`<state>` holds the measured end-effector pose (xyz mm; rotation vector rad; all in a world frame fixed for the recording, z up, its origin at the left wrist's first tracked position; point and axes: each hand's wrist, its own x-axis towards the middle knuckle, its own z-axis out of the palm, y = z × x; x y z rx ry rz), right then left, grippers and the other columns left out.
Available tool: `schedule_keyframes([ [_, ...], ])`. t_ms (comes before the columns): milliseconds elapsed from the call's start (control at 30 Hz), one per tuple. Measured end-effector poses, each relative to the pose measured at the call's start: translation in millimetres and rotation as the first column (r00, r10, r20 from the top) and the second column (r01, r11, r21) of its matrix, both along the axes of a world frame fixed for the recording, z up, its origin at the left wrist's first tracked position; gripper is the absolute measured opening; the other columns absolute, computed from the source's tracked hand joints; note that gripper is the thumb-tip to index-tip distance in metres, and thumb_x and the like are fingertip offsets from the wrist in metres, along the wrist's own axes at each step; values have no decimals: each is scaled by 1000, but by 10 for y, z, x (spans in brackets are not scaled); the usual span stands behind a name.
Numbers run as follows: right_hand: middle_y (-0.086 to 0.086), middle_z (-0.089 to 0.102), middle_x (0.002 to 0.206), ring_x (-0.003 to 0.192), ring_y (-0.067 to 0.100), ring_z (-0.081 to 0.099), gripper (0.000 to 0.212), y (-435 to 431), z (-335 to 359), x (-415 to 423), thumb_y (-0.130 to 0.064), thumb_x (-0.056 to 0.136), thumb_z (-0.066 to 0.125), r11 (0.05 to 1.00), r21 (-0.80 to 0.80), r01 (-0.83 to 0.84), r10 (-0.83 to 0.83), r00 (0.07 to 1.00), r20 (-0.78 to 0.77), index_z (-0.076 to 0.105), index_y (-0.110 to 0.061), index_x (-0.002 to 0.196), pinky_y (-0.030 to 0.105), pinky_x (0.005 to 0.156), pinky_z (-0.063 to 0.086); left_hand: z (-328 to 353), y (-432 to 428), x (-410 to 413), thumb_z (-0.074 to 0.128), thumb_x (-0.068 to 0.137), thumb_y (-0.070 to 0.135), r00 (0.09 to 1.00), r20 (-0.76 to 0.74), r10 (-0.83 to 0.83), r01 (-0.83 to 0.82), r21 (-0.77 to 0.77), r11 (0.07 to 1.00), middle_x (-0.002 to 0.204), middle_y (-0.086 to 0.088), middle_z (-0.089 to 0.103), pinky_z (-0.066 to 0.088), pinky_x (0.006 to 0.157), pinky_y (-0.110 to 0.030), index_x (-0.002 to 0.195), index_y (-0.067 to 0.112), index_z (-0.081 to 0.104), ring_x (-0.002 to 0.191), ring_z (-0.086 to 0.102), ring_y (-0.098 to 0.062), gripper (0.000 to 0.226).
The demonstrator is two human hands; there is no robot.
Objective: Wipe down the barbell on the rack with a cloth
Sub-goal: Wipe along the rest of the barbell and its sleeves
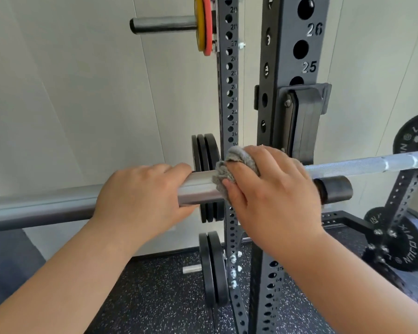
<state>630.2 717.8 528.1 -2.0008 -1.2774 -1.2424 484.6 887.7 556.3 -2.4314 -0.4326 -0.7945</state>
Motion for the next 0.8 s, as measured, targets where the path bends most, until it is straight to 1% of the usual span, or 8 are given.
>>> schedule_keyframes([
  [133, 7, 69, 107, 100, 31, 63, 36, 297, 32, -154, -41, 106, 47, 990, 28, -141, 142, 990, -11, 75, -17, 106, 46, 85, 49, 38, 209, -240, 61, 67, 81, 999, 28, 23, -23, -6, 1000, 71, 14, 67, 36, 51, -28, 93, 40, 63, 60, 68, -23, 49],
  [200, 3, 66, 95, 85, 28, 61, 40, 355, 116, -189, -46, 106, 43, 982, -74, -171, 169, 985, -39, 75, -21, 105, 44, 74, 50, 40, 275, -331, 65, 64, 82, 999, 35, 38, -38, 2, 999, 67, 13, 66, 33, 50, -27, 89, 38, 66, 56, 66, -25, 51],
  [300, -7, 53, 77, 66, 20, 54, 42, 331, 314, -171, -53, 105, 32, 960, -189, -208, 174, 968, -179, 64, -27, 96, 38, 57, 52, -18, 312, -405, 80, 63, 70, 997, 54, 51, -51, -7, 999, 70, 10, 67, 40, 50, -29, 88, 33, 67, 58, 67, -29, 47],
  [400, -8, 53, 68, 60, 19, 54, 44, 274, 364, -19, -51, 107, 24, 977, -92, -194, 155, 933, -324, 51, -25, 84, 40, 56, 52, -117, 334, -394, 83, 69, 53, 991, 130, 32, -32, -1, 999, 70, 3, 64, 44, 51, -34, 90, 26, 67, 60, 64, -33, 38],
  [500, -2, 57, 75, 63, 24, 53, 43, 298, 219, -106, -45, 106, 27, 992, -16, -125, 117, 964, -238, 61, -21, 92, 37, 55, 46, -182, 347, -366, 71, 75, 50, 977, 215, 3, -9, 26, 1000, 70, 0, 62, 44, 52, -35, 92, 22, 68, 60, 61, -33, 33],
  [600, -7, 52, 79, 65, 20, 50, 33, 340, 257, -228, -43, 104, 36, 973, -121, -195, 175, 971, -161, 59, -28, 87, 32, 55, 42, -170, 336, -355, 77, 69, 47, 979, 203, 21, -22, 5, 1000, 69, 1, 63, 46, 52, -35, 91, 23, 68, 60, 63, -34, 35],
  [733, -3, 53, 67, 64, 18, 51, 45, 414, 702, -42, -42, 107, 32, 883, -392, -258, 43, 877, -479, 48, -23, 69, 34, 57, 41, -137, 329, -354, 83, 65, 49, 986, 160, 55, -52, -19, 998, 68, 3, 63, 45, 52, -33, 88, 26, 66, 60, 63, -33, 37],
  [800, 1, 55, 69, 63, 20, 52, 47, 436, 705, -10, -41, 109, 32, 895, -352, -273, 28, 824, -567, 50, -20, 71, 35, 59, 45, -137, 328, -346, 83, 66, 48, 986, 157, 51, -48, -26, 999, 67, 3, 62, 44, 51, -33, 88, 26, 65, 60, 62, -34, 36],
])
